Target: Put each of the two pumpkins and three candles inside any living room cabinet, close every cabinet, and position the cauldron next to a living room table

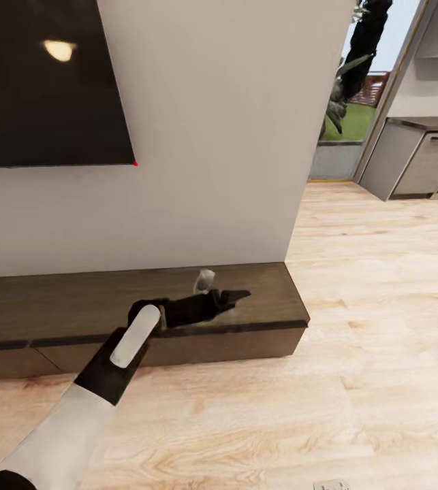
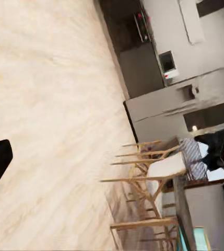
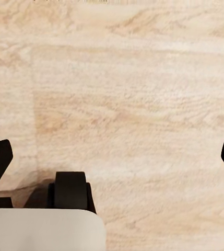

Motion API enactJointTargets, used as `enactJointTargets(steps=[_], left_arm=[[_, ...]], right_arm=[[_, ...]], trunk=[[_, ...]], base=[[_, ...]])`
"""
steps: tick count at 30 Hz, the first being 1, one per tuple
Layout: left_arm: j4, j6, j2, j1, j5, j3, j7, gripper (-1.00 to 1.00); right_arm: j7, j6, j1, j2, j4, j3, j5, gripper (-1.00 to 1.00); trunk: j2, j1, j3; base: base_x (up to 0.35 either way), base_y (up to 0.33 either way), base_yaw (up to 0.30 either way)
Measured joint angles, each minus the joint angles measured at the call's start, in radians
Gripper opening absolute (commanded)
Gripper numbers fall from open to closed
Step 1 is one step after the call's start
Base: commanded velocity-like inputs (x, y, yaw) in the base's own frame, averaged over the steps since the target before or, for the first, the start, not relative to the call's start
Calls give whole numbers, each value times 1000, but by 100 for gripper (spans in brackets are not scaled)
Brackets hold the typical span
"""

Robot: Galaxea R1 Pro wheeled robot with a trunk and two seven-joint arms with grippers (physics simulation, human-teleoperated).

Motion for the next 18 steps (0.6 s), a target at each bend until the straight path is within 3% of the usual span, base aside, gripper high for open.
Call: enactJointTargets(steps=[1,3,4,6,10,15,18], left_arm=[[-13,14,6,-67,4,127,-45,100],[-26,21,40,-65,2,153,-96,100],[-33,21,66,-65,3,159,-124,100],[-32,21,89,-65,3,162,-156,100],[-36,32,93,-42,9,148,-162,100],[-29,30,89,-14,4,155,-162,100],[-30,30,88,3,3,155,-162,100]], right_arm=[[0,0,0,1,-1,10,0,100],[0,0,0,1,-1,24,-1,100],[0,0,0,1,1,28,-1,100],[0,0,0,2,1,30,-2,100],[11,-22,-23,-12,-21,12,-9,100],[-7,-50,-51,-2,-50,40,5,100],[-14,-55,-69,-16,-67,43,7,100]], trunk=[[0,0,0],[0,0,0],[0,0,0],[0,0,0],[0,0,0],[0,0,0],[0,0,0]], base=[[0,0,0],[0,0,0],[0,0,0],[0,0,0],[0,0,0],[0,0,0],[0,0,0]])
